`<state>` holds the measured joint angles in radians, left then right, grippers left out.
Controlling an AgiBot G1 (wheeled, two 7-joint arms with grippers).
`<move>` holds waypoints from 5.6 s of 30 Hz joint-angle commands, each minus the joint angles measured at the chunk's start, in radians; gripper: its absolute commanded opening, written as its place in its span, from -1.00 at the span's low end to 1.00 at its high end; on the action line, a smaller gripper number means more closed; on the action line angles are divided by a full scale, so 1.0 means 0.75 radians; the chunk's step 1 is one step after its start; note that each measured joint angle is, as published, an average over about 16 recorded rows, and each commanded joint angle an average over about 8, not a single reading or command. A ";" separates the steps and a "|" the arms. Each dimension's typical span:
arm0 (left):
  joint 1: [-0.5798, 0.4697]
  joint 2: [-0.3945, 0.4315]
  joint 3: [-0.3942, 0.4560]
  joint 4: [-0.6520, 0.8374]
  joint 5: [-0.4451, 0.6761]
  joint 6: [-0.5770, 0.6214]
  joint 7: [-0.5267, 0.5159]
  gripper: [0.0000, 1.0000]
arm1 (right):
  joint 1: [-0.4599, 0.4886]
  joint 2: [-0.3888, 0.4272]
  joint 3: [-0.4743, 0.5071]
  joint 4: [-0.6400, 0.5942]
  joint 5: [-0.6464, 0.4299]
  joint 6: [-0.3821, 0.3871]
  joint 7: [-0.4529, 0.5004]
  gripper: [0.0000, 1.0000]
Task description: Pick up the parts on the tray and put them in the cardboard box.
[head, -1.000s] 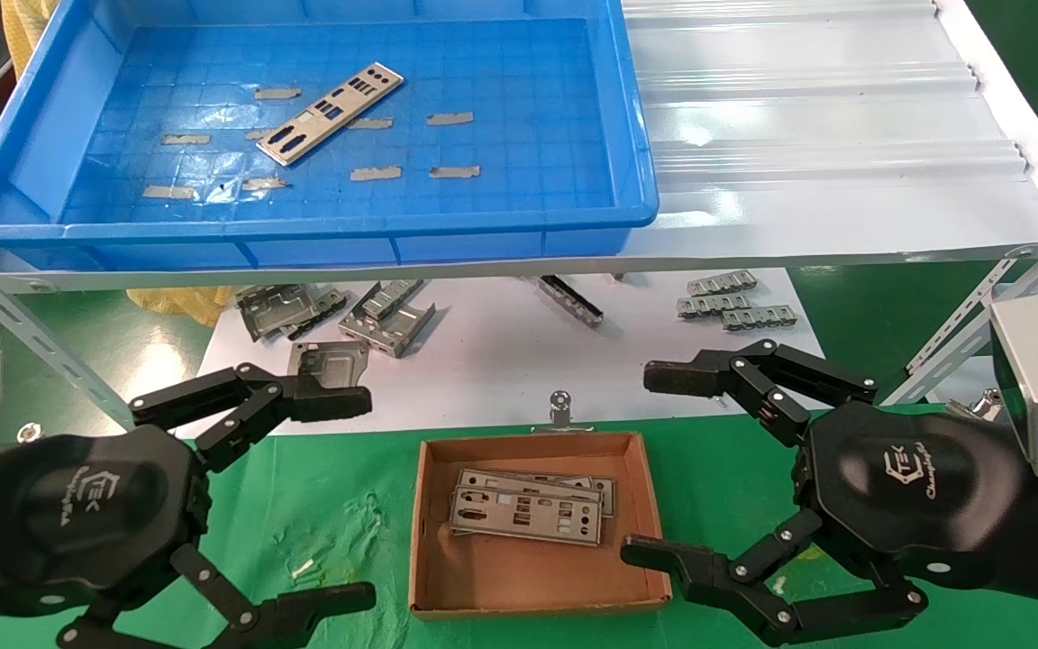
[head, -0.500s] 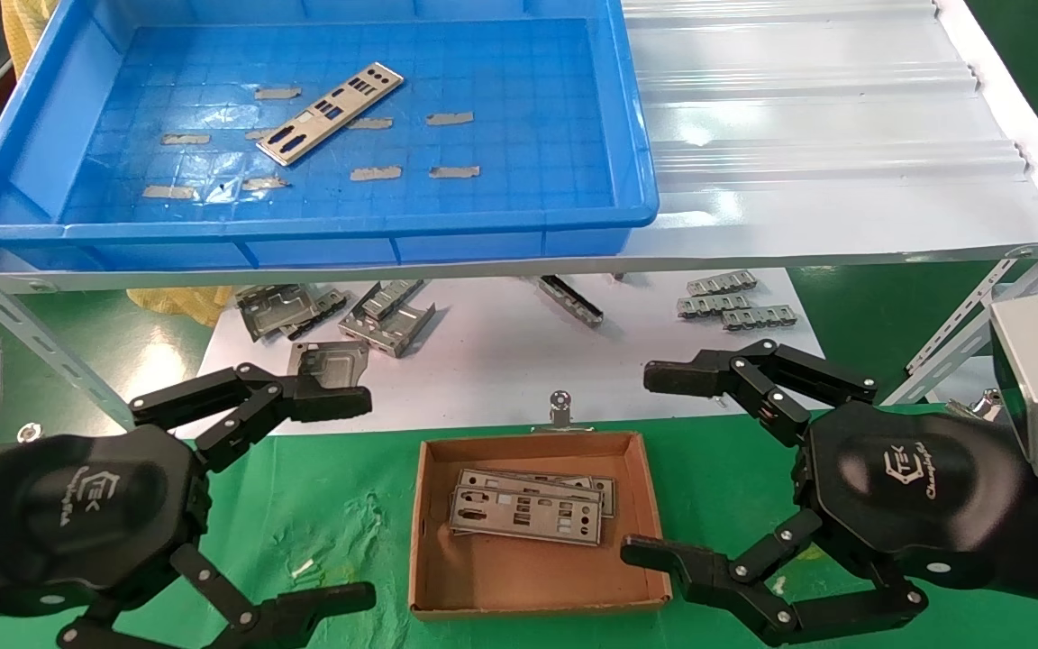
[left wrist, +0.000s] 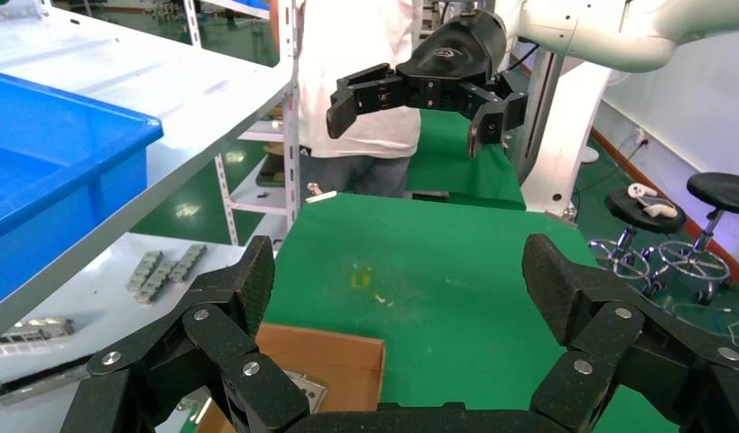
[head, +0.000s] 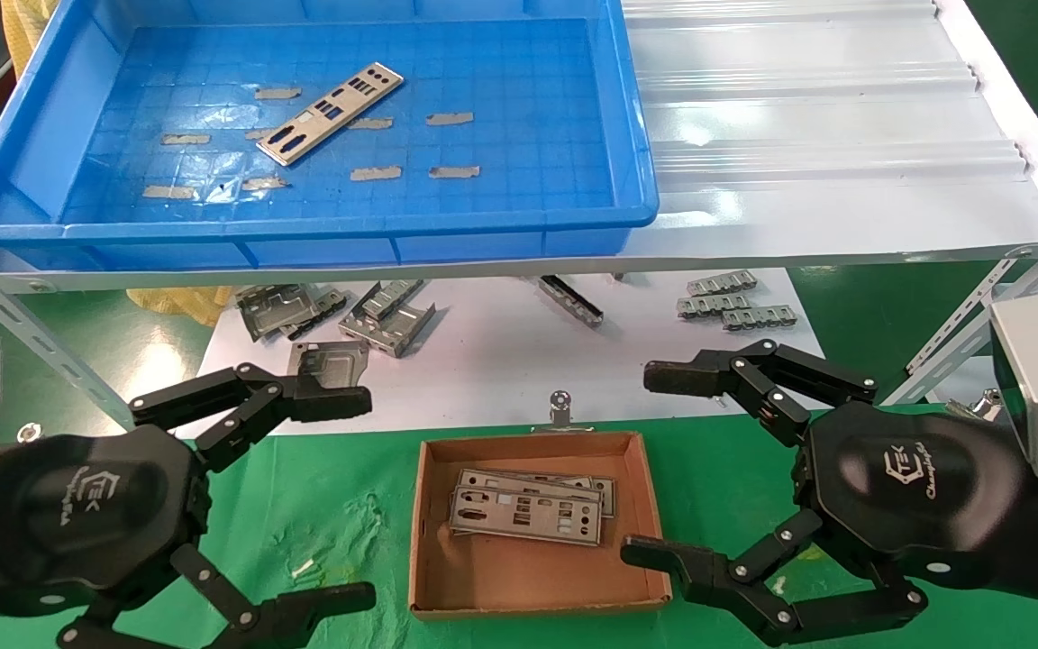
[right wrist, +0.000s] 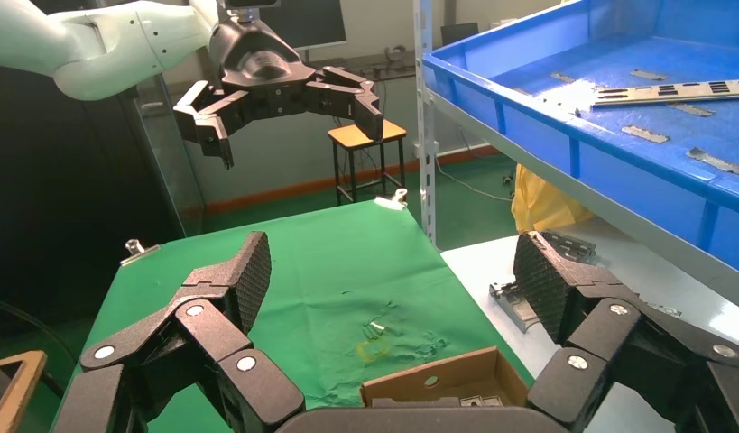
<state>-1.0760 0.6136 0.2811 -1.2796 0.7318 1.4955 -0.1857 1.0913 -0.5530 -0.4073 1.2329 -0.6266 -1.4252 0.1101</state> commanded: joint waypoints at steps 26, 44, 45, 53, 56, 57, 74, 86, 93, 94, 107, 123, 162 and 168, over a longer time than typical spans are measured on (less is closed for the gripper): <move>0.000 0.000 0.000 0.000 0.000 0.000 0.000 1.00 | 0.000 0.000 0.000 0.000 0.000 0.000 0.000 -1.00; 0.000 0.000 0.000 -0.001 0.000 0.000 0.000 1.00 | 0.000 0.000 0.000 0.000 0.000 0.000 0.000 -1.00; 0.000 0.000 0.000 -0.001 0.000 0.000 0.000 1.00 | 0.000 0.000 0.000 0.000 0.000 0.000 0.000 -1.00; -0.144 0.053 0.022 0.046 0.070 -0.043 -0.026 1.00 | 0.000 0.000 0.000 0.000 0.000 0.000 0.000 -1.00; -0.306 0.124 0.060 0.141 0.167 -0.083 -0.041 1.00 | 0.000 0.000 0.000 0.000 0.000 0.000 0.000 -1.00; -0.365 0.153 0.076 0.187 0.206 -0.096 -0.042 1.00 | 0.000 0.000 0.000 0.000 0.000 0.000 0.000 -1.00; -1.114 0.673 0.296 1.295 0.775 -0.614 0.225 1.00 | 0.000 0.000 0.000 0.000 0.000 0.000 0.000 -1.00; -1.200 0.801 0.362 1.566 0.882 -0.708 0.282 1.00 | 0.000 0.000 0.000 0.000 0.000 0.000 0.000 -0.04; -1.208 0.821 0.356 1.626 0.873 -0.716 0.297 -0.32 | 0.000 0.000 0.000 0.000 0.000 0.000 0.000 1.00; -1.207 0.823 0.354 1.632 0.869 -0.718 0.298 -0.57 | 0.000 0.000 0.000 0.000 0.000 0.000 0.000 1.00; -1.200 0.842 0.331 1.702 0.837 -0.789 0.266 -1.00 | 0.000 0.000 0.000 0.000 0.000 0.000 0.000 1.00; -1.189 0.862 0.338 1.716 0.848 -0.883 0.258 -1.00 | 0.000 0.000 0.000 0.000 0.000 0.000 0.000 1.00; -1.224 0.635 0.268 1.508 0.709 0.066 0.570 -1.00 | 0.000 0.000 0.000 0.000 0.000 0.000 0.000 1.00; -1.128 0.618 0.292 1.403 0.671 0.136 0.598 -1.00 | 0.000 0.000 0.000 0.000 0.000 0.000 0.000 1.00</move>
<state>-1.9073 1.0752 0.5097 -0.2421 1.2357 1.5837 0.2661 1.0913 -0.5530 -0.4074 1.2329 -0.6266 -1.4252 0.1100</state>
